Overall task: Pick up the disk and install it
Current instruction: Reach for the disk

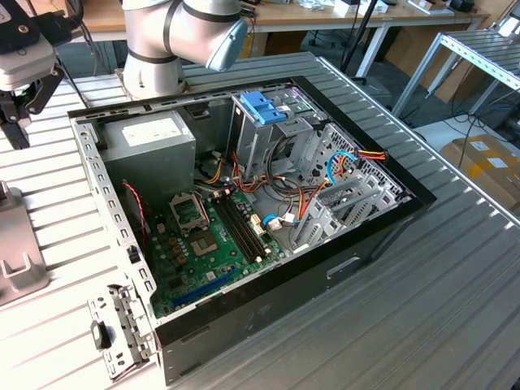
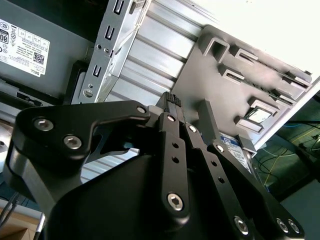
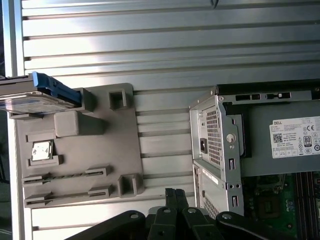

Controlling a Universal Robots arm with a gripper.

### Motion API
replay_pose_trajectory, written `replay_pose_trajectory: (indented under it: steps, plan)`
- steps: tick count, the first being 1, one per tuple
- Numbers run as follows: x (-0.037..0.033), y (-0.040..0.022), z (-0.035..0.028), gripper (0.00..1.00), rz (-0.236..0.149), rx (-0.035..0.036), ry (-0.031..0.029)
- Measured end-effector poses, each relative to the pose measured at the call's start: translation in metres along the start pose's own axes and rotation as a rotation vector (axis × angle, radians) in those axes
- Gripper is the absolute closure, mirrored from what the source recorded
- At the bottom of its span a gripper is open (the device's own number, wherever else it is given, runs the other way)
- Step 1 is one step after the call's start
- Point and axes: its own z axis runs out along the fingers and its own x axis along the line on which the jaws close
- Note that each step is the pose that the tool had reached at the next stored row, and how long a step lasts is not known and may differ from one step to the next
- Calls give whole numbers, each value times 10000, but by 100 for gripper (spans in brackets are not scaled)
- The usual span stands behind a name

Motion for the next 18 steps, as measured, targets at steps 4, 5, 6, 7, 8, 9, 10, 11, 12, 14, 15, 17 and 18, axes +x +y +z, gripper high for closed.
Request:
replay_pose_trajectory:
  steps: [4,5,6,7,8,9,10,11,12,14,15,17,18]
  plan:
    - [12,-1,0,89,0,1,0]
    - [16,-1,0,89,0,1,0]
    - [18,-2,0,89,0,1,0]
    - [22,-2,-1,89,0,1,0]
    - [25,-2,-1,89,0,1,0]
    - [29,-2,-1,89,0,1,0]
    - [34,-3,-1,89,1,1,0]
    - [38,-3,-1,89,0,1,0]
    - [40,-3,-1,89,0,1,1]
    - [47,-4,-1,89,0,1,0]
    - [50,-4,-1,89,0,1,1]
    - [59,-5,-1,89,0,0,0]
    - [65,-5,-1,89,0,1,0]
